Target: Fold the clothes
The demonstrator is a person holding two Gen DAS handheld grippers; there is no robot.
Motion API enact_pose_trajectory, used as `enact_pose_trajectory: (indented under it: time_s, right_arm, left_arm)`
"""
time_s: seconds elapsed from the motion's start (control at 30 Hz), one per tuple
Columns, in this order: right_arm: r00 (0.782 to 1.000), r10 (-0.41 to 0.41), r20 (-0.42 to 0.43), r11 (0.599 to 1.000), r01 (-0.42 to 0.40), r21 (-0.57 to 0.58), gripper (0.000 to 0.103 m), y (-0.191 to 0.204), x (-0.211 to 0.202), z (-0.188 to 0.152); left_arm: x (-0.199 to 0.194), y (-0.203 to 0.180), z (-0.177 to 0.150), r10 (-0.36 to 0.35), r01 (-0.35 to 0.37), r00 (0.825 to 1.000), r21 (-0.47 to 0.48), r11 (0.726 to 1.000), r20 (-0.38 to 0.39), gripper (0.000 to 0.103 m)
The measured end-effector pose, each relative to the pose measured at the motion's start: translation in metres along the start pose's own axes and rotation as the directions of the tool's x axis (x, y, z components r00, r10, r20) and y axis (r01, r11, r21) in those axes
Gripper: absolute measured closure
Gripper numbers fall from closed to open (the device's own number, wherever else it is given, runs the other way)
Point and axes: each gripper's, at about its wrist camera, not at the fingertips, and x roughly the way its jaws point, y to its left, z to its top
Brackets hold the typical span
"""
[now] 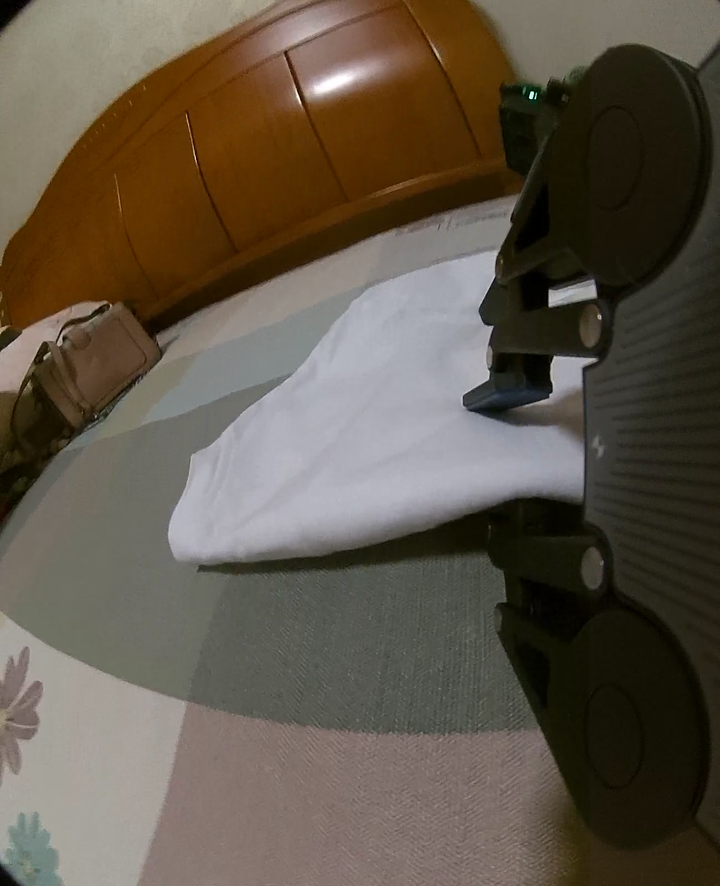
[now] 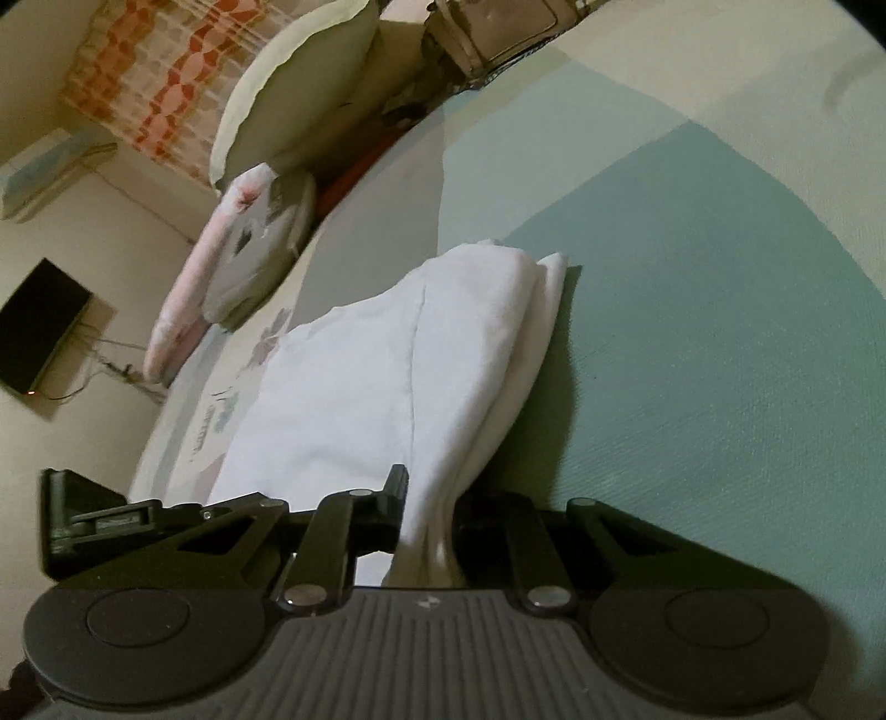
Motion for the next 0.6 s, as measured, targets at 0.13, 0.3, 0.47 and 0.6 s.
enact_pose_trajectory:
  time_s: [0.13,0.3,0.47,0.6]
  right_arm:
    - [0.998,-0.060,0.031,0.995,0.062,-0.077,0.085,0.018,-0.003,-0.005]
    - [0.996,-0.073,0.056,0.988,0.080,-0.135,0.085,0.035,-0.013,-0.003]
    - [0.994,-0.073,0.081,0.974,0.088,-0.209,0.085,0.052,-0.027,0.003]
    - [0.989,-0.086,0.123,0.968,0.112,-0.225,0.085,0.051,-0.048,0.012]
  left_arm:
    - [-0.003,-0.014,-0.003,0.020,-0.021,1.000,0.041,0.999,0.018,0.078]
    - [-0.011,-0.024,-0.002,-0.020,0.019,0.999,0.031,0.999,0.025,0.079]
    - [-0.012,-0.042,-0.003,-0.046,0.045,0.999,0.052,0.998,0.017,0.079]
    - [-0.004,-0.067,-0.004,-0.076,0.075,0.997,0.092,0.993,0.010,0.079]
